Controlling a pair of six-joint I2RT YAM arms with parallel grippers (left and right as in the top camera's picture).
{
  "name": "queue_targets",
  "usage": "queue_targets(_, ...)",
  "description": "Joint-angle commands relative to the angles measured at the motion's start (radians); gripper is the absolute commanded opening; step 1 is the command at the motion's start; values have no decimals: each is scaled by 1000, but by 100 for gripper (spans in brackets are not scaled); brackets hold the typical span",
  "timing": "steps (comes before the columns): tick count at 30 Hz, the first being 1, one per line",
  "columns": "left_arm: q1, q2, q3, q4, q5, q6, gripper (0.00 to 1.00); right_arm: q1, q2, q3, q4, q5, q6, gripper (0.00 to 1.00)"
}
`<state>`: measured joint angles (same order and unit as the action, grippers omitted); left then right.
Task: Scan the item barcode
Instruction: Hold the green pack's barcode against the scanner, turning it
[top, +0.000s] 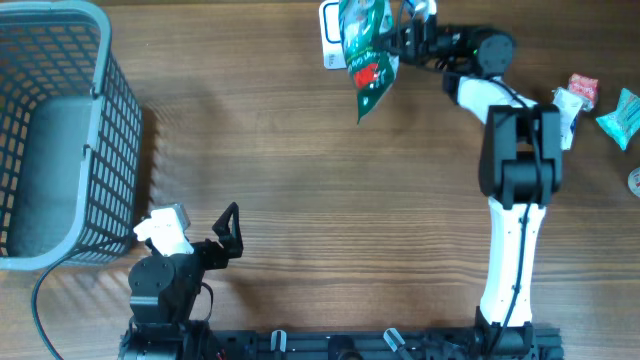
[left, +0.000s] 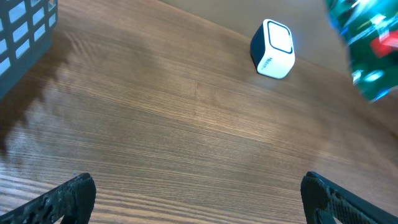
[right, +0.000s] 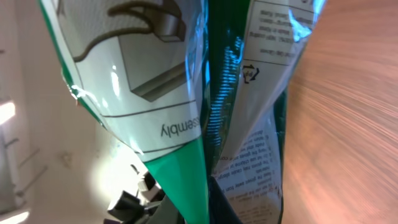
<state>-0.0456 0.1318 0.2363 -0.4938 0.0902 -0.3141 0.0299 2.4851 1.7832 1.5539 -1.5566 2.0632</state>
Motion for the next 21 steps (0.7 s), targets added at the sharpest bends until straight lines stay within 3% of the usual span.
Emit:
queue_targets(1, 5, -7, -4, 3, -10, -8, 100, 30, -53, -2, -89, -43, -24, 4)
queue_targets(4, 5, -7, -4, 3, -10, -8, 100, 73, -29, -26, -271, -26, -214, 4)
queue_targets(7, 5, -7, -4, 3, -10, -8, 100, 101, -19, -26, -625, -16, -533, 4)
queue_targets(9, 5, -7, -4, 3, -10, -8, 100, 104, -19, -24, -731, -20, -645, 4)
queue_targets(14, 5, -7, -4, 3, -10, -8, 100, 78, -15, -24, -749, -19, -750, 4)
queue_targets(21, 5, -7, -4, 3, -10, -8, 100, 29, 61, -14, -752, -16, -759, 4)
